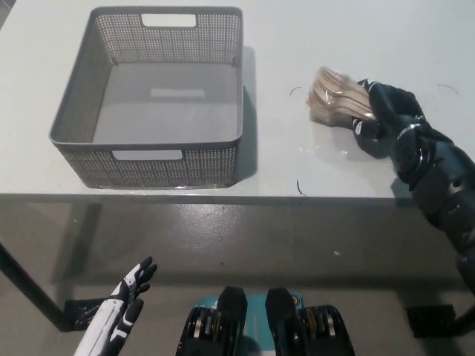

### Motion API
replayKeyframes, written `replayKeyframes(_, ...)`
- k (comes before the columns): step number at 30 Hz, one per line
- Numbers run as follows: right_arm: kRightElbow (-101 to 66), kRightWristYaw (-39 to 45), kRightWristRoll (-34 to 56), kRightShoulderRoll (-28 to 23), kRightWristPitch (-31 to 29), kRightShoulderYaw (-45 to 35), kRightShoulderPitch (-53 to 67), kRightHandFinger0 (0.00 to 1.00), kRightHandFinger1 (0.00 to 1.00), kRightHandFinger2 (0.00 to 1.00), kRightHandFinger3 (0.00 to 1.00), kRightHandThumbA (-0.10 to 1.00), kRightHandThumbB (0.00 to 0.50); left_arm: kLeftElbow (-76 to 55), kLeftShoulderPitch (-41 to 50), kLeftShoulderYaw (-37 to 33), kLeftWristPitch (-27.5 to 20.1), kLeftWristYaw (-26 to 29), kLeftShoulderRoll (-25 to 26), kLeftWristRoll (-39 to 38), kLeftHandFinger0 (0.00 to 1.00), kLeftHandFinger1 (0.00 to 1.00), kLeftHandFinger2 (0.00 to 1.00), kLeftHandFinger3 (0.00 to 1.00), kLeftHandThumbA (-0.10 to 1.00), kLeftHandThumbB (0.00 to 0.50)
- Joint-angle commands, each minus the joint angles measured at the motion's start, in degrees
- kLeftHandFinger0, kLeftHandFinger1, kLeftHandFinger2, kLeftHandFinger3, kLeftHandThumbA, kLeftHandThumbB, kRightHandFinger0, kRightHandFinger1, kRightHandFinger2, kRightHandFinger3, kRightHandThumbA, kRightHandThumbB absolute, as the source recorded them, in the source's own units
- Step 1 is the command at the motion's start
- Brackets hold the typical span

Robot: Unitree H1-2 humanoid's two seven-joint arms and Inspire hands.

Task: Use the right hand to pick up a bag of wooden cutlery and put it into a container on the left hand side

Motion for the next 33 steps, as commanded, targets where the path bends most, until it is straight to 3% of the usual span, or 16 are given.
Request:
replayKeyframes(1, 0.07, -5.44, 5.18, 0.35, -5.27, -4.11, -1.69, 0.0, 0.48, 0.88, 0.9, -0.1, 0.148, -0.57, -0.39, 0.63, -2.29, 0.33, 0.63, 0.68, 1.0, 1.0, 1.0, 1.0, 1.0, 0.169)
replayKeyframes(4, -0.58, -7.05, 7.77, 0.06, -8.74, -7.83, -2.27, 0.0, 0.46, 0.82, 0.88, -0.1, 0.141, -0.51, -0.33, 0.65, -2.31, 0.48, 0.42, 0.75, 1.0, 1.0, 1.0, 1.0, 1.0, 0.17)
replayKeyframes(10, -3.05, -4.27, 16.83, 0.59, -7.9, -19.32, -5.87, 0.0, 0.49, 0.88, 0.97, -0.1, 0.136, -0.09, 0.08, 0.8, -2.69, 0.56, 0.4, 0.58, 1.0, 1.0, 1.0, 1.0, 1.0, 0.162)
replayKeyframes(14, -6.46, -1.26, 20.54, 0.74, -8.12, -25.03, -6.98, 0.0, 0.37, 0.82, 0.86, -0.1, 0.153, -0.14, 0.69, 0.69, -2.52, 0.55, 0.19, 0.53, 1.0, 1.0, 1.0, 1.0, 1.0, 0.158)
replayKeyframes(16, -7.83, 0.45, 22.28, 1.1, -8.03, -27.24, -7.21, 0.0, 0.35, 0.81, 0.85, -0.1, 0.151, 0.31, 0.84, 0.73, -3.09, 0.89, 0.04, 0.83, 1.0, 1.0, 1.0, 1.0, 1.0, 0.155)
replayKeyframes(20, -9.84, 1.89, 22.54, 2.02, -9.48, -27.91, -6.92, 0.0, 0.29, 0.76, 0.81, -0.1, 0.161, 0.29, 1.81, 0.89, -2.95, 1.05, -0.04, 1.01, 1.0, 1.0, 1.0, 1.0, 1.0, 0.17)
replayKeyframes(23, -12.8, 2.65, 24.28, 3.49, -5.77, -28.92, -6.86, 0.0, 0.31, 0.78, 0.85, -0.1, 0.141, -0.3, 2.64, 0.92, -2.49, 1.16, -0.16, 1.49, 1.0, 1.0, 1.0, 1.0, 1.0, 0.17)
replayKeyframes(27, -16.68, 5.25, 27.09, 5.28, -5.3, -30.22, -5.92, 0.0, 0.35, 0.8, 0.88, -0.1, 0.138, -0.66, 3.56, 0.89, -2.4, 1.02, -0.15, 1.81, 1.0, 1.0, 1.0, 1.0, 1.0, 0.166)
replayKeyframes(33, -19.84, 6.88, 30.02, 9.37, -4.23, -30.94, -5.34, 0.0, 0.37, 0.8, 0.82, -0.1, 0.12, -0.76, 5.39, 0.57, -2.82, 0.73, -0.49, 1.45, 1.0, 1.0, 1.0, 1.0, 1.0, 0.165)
